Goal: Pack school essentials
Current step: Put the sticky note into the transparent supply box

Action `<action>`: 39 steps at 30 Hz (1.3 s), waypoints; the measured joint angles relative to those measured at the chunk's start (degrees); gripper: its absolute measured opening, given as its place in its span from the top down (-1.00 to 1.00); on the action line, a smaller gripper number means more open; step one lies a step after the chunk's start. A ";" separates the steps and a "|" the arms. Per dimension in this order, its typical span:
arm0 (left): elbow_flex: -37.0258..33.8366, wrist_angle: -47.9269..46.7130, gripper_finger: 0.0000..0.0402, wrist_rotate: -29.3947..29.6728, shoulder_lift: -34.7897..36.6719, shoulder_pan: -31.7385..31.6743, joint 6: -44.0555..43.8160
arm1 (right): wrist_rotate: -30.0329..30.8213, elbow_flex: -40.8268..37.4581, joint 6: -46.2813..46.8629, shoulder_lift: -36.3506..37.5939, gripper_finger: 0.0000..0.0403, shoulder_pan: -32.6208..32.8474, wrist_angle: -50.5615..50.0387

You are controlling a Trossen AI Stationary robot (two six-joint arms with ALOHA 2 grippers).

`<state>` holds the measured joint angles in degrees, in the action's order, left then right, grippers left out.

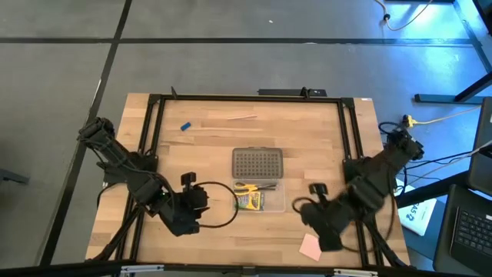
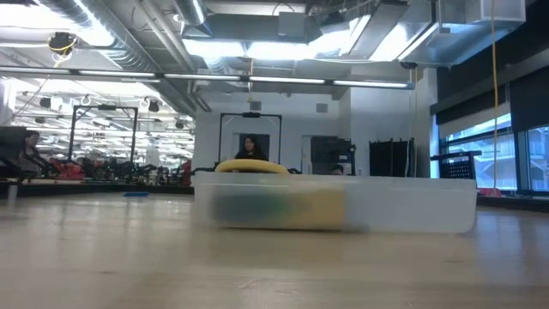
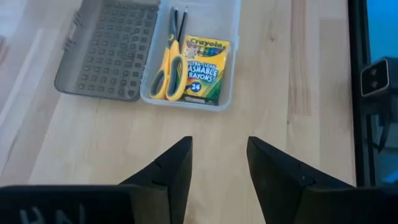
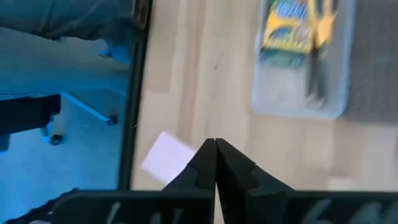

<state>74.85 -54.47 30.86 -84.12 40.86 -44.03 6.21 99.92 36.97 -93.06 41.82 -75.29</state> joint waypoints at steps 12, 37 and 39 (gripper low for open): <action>0.00 2.66 0.28 3.38 -0.02 1.75 -0.44 | -3.19 -0.02 21.31 -4.05 0.71 8.50 -0.93; 0.00 17.64 0.28 3.62 -0.04 1.73 20.47 | -3.34 -0.04 21.09 -7.67 -0.43 8.75 -0.41; 0.00 17.66 0.28 3.60 -0.04 1.73 20.49 | -3.33 -0.04 21.08 -7.67 -0.42 8.73 -0.26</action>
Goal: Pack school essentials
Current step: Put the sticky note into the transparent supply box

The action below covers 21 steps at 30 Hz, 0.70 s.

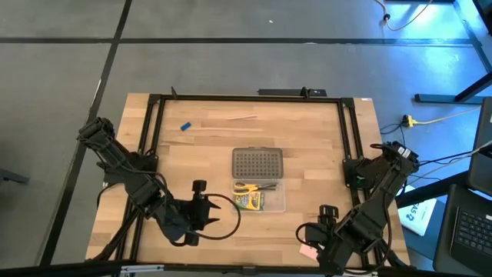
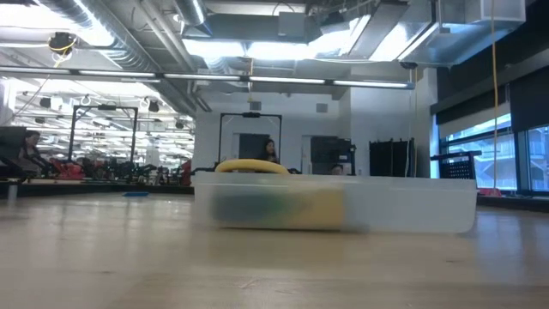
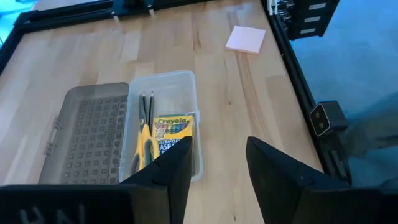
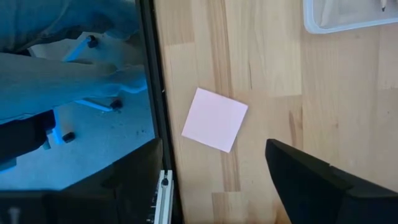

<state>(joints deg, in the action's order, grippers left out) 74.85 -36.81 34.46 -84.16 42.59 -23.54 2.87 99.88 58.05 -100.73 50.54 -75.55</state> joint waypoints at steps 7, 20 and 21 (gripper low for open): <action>0.00 0.01 0.27 -0.04 -0.02 -0.02 0.03 | 0.04 0.00 -0.19 0.00 -0.41 0.00 1.89; 0.00 0.01 0.28 -0.07 -0.04 -0.04 0.03 | 0.09 0.00 0.23 0.00 -0.41 0.00 3.58; 0.00 0.01 0.27 -0.07 -0.04 -0.04 0.03 | 0.11 0.00 0.23 0.00 -0.41 0.00 3.58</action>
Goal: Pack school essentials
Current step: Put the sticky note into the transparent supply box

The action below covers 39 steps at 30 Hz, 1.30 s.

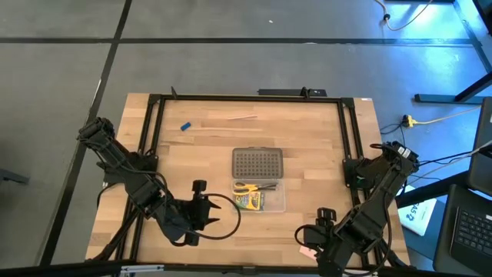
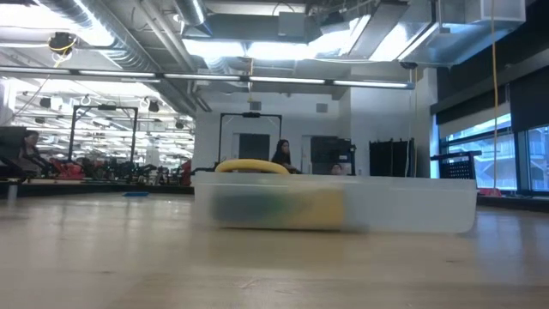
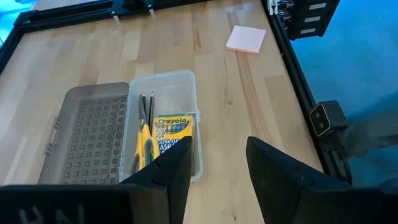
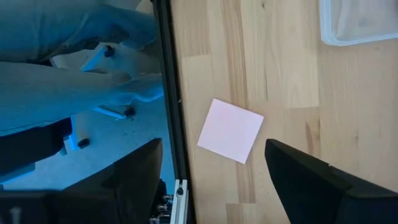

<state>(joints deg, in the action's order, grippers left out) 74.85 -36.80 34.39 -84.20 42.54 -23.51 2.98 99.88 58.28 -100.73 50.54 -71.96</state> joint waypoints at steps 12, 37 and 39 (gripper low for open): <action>0.00 0.01 0.28 0.00 0.00 0.00 -0.01 | 3.45 0.00 5.81 -0.73 -0.54 0.14 -3.69; 0.00 0.02 0.27 0.00 0.00 0.00 -0.02 | 1.49 0.00 12.17 -12.57 -0.89 3.94 1.73; 0.00 0.02 0.27 0.00 0.00 0.00 -0.02 | 1.48 0.00 12.17 -12.87 -0.89 4.00 1.99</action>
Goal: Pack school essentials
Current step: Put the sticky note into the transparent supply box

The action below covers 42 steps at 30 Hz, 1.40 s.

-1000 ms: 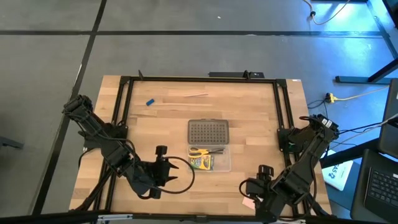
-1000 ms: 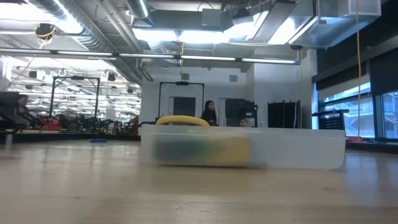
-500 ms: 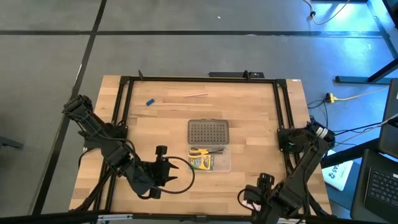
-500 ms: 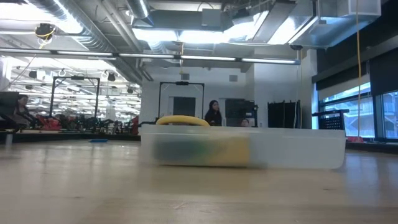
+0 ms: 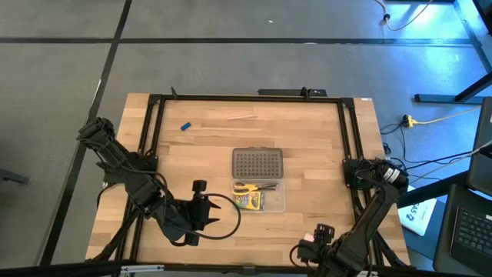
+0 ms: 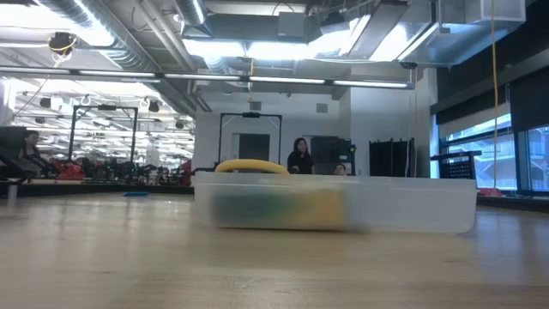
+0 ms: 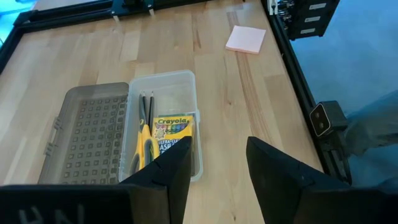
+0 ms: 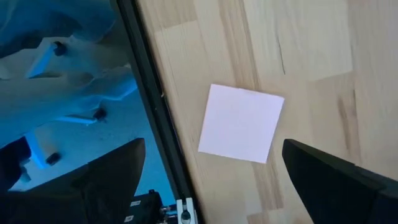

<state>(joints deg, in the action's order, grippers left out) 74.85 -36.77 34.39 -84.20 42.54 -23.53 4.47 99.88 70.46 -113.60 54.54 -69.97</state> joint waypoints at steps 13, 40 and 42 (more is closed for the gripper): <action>0.00 -0.02 0.27 0.00 0.00 0.00 0.00 | -2.27 -9.20 -0.02 0.05 -0.89 -0.02 10.44; 0.00 -0.02 0.27 0.02 0.00 -0.04 0.00 | 1.97 -19.28 4.19 0.24 -0.98 0.53 14.91; 0.00 0.00 0.27 0.00 0.00 -0.02 0.00 | 1.97 -20.45 4.32 0.24 -0.98 0.50 16.07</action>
<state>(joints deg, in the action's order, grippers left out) 74.85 -36.78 34.39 -84.20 42.52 -23.53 6.44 79.42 74.78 -113.36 55.05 -53.90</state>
